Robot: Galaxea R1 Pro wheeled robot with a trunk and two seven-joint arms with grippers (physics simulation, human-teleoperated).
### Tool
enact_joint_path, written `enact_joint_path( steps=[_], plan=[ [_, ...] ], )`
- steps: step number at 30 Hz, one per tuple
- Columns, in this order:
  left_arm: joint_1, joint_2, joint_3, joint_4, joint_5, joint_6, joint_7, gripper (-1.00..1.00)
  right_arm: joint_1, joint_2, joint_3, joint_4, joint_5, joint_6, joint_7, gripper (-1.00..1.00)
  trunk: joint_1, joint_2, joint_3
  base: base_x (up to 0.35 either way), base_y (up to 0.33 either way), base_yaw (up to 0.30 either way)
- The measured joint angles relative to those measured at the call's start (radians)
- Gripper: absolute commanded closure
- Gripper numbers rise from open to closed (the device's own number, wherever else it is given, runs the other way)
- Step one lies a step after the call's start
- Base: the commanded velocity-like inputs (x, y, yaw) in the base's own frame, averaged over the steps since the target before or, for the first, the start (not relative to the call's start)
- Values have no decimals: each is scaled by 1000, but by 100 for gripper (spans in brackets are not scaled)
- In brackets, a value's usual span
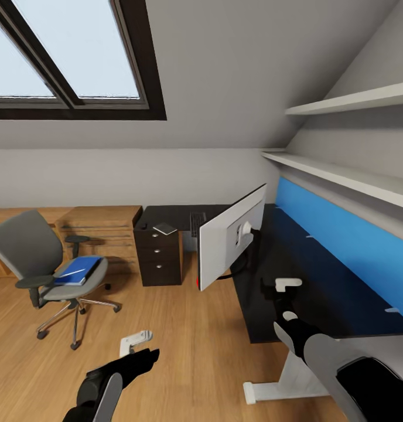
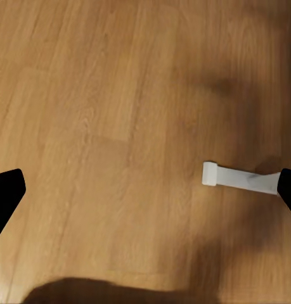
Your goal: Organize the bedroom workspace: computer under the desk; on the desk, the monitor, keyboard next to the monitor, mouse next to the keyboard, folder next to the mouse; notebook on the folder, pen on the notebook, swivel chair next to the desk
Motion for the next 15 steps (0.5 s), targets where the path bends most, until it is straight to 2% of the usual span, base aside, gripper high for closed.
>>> enact_joint_path(
  steps=[6,8,12,15],
  plan=[
    [-4,3,4,10,-1,-11,-5,-100,0,0,-1,-9,-1,143,8,-100,0,0,0,0,0,0],
    [-5,2,4,11,-1,-12,-4,-100,0,0,-4,-12,-1,167,9,-100,0,0,0,0,0,0],
    [-5,3,6,12,0,-11,-3,-100,0,2,-24,-14,-39,178,10,-100,0,0,0,70,0,0],
    [-5,3,8,13,0,-11,-3,-100,0,3,-37,-14,-66,158,12,-100,0,0,0,241,0,0]
  ],
)
